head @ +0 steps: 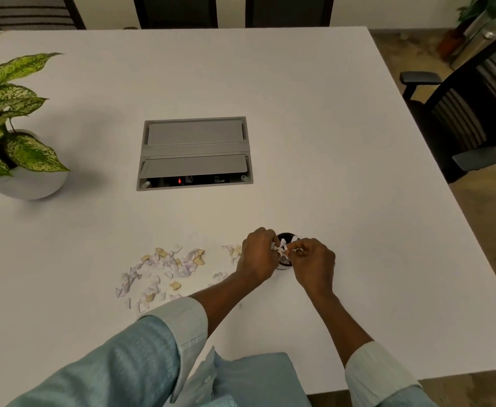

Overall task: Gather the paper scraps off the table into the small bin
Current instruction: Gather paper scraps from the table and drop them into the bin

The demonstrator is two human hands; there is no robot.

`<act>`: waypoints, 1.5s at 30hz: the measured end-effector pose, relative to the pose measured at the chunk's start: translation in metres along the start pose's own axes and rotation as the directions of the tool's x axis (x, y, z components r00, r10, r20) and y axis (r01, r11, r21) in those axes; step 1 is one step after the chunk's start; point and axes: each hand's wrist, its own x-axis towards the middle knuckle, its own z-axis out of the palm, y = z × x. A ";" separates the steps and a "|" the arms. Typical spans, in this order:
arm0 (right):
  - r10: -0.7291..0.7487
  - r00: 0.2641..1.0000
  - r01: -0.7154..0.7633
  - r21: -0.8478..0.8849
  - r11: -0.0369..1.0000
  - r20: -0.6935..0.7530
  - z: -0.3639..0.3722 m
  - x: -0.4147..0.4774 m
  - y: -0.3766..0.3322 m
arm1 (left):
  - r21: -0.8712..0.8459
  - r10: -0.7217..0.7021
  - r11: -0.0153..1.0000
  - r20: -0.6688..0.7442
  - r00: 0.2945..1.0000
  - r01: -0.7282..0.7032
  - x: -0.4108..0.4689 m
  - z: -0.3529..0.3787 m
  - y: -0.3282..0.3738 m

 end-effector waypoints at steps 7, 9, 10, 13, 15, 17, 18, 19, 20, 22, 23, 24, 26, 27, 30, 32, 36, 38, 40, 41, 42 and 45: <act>0.026 0.996 -0.017 -0.104 0.994 0.086 -0.004 0.012 0.005 | 0.037 -0.014 0.999 0.093 0.996 0.011 0.020 0.009 0.019; 0.017 0.996 -0.006 -0.117 0.993 0.093 -0.004 0.011 0.007 | 0.010 0.019 1.000 0.095 0.995 -0.020 0.018 0.010 0.017; 0.012 0.995 0.000 -0.121 0.993 0.096 -0.004 0.010 0.008 | -0.005 0.038 0.999 0.086 0.996 -0.038 0.015 0.009 0.014; 0.008 0.993 0.009 -0.145 0.989 0.118 -0.003 0.006 0.009 | -0.047 0.053 0.998 0.054 0.997 -0.050 0.009 0.005 0.003; 0.005 0.993 0.013 -0.148 0.989 0.120 -0.001 0.002 0.011 | -0.065 0.037 0.997 0.013 0.999 -0.036 0.005 0.001 -0.007; -0.008 0.993 0.023 -0.125 0.992 0.116 0.000 -0.004 0.013 | -0.063 0.019 0.998 -0.022 1.000 -0.021 -0.001 -0.004 -0.019; -0.022 0.993 0.033 -0.102 0.994 0.115 0.001 -0.007 0.014 | -0.056 0.007 0.998 -0.029 1.000 -0.009 -0.003 -0.006 -0.027; -0.039 0.992 0.049 -0.077 0.996 0.119 0.002 -0.012 0.015 | -0.044 -0.011 0.999 -0.027 1.000 0.010 -0.007 -0.008 -0.037; -0.059 0.990 0.067 -0.058 0.996 0.125 0.005 -0.018 0.017 | -0.024 -0.033 0.999 -0.016 0.999 0.032 -0.011 -0.010 -0.047; -0.096 0.983 0.104 -0.042 0.994 0.154 0.012 -0.031 0.022 | 0.048 -0.083 0.996 0.022 0.996 0.082 -0.021 -0.015 -0.071; -0.105 0.976 0.115 -0.041 0.993 0.193 0.016 -0.038 0.025 | 0.103 -0.109 0.989 0.053 0.993 0.104 -0.026 -0.017 -0.083; -0.106 0.963 0.121 -0.047 0.992 0.249 0.022 -0.045 0.028 | 0.170 -0.137 0.978 0.095 0.986 0.120 -0.031 -0.019 -0.094; -0.092 0.919 0.147 -0.117 0.982 0.383 0.033 -0.057 0.034 | 0.300 -0.187 0.946 0.188 0.964 0.125 -0.041 -0.023 -0.113; -0.089 0.893 0.187 -0.185 0.965 0.441 0.040 -0.061 0.037 | 0.347 -0.207 0.930 0.229 0.951 0.119 -0.044 -0.024 -0.121; -0.057 0.835 0.302 -0.368 0.879 0.548 0.059 -0.069 0.042 | 0.467 -0.227 0.883 0.336 0.914 0.047 -0.053 -0.024 -0.138; -0.037 0.826 0.331 -0.432 0.839 0.563 0.070 -0.071 0.042 | 0.526 -0.214 0.850 0.399 0.892 -0.032 -0.057 -0.021 -0.147; -0.031 0.835 0.373 -0.524 0.766 0.550 0.090 -0.071 0.045 | 0.561 -0.165 0.816 0.457 0.874 -0.140 -0.060 -0.012 -0.158; -0.017 0.841 0.369 -0.550 0.749 0.541 0.097 -0.069 0.045 | 0.562 -0.139 0.813 0.445 0.885 -0.155 -0.059 -0.009 -0.160; -0.001 0.839 0.363 -0.559 0.745 0.544 0.102 -0.067 0.045 | 0.545 -0.115 0.822 0.446 0.887 -0.167 -0.057 -0.007 -0.160; -0.005 0.836 0.370 -0.558 0.742 0.548 0.104 -0.065 0.045 | 0.538 -0.101 0.825 0.444 0.891 -0.175 -0.056 -0.005 -0.160; -0.019 0.830 0.387 -0.553 0.738 0.557 0.106 -0.063 0.044 | 0.530 -0.084 0.829 0.436 0.896 -0.180 -0.055 -0.004 -0.158; -0.074 0.789 0.461 -0.508 0.728 0.610 0.113 -0.056 0.037 | 0.489 -0.008 0.848 0.394 0.919 -0.202 -0.054 -0.002 -0.156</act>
